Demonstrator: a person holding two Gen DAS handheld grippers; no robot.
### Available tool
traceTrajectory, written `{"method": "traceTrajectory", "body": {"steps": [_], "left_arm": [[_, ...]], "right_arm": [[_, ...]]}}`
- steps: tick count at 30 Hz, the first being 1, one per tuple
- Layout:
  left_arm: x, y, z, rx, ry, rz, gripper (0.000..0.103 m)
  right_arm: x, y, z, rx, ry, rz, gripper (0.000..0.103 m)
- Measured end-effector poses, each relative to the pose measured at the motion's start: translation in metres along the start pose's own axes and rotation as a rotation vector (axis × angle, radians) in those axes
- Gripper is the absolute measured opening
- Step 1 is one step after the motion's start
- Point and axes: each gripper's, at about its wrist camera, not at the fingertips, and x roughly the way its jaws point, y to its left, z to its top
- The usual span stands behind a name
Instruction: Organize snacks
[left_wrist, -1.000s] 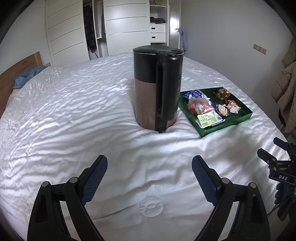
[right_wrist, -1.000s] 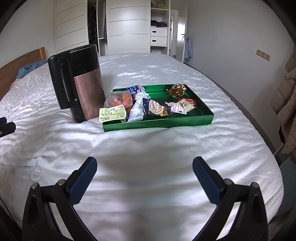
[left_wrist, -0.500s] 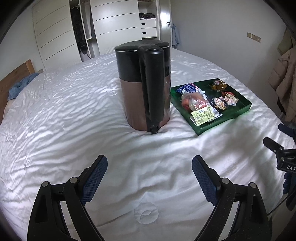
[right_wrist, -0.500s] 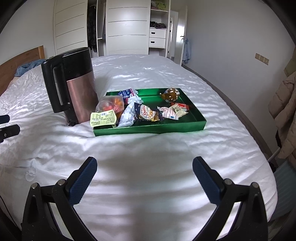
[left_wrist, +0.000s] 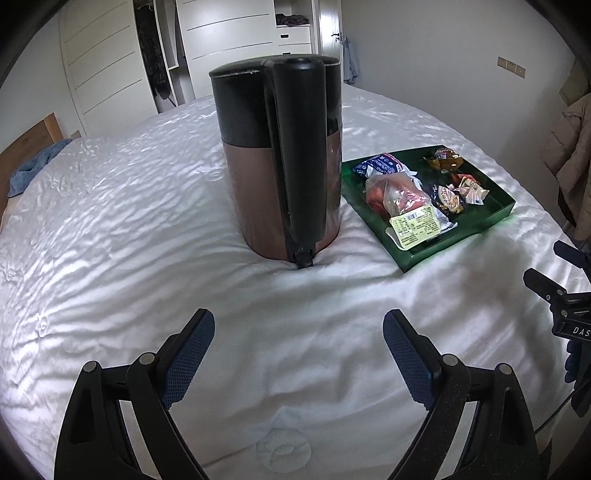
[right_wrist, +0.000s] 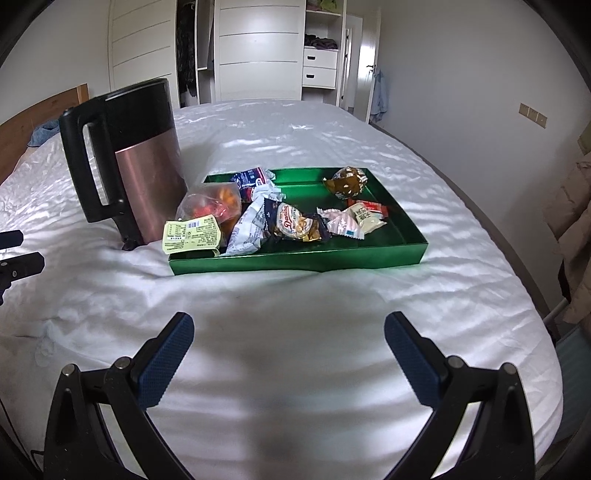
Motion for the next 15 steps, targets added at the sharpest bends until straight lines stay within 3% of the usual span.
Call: {"method": "traceTrajectory", "body": {"steps": [15], "left_arm": [[0.022, -0.003, 0.0, -0.003, 0.024, 0.022, 0.09]], "right_arm": [[0.024, -0.001, -0.005, 0.004, 0.041, 0.002, 0.103]]}}
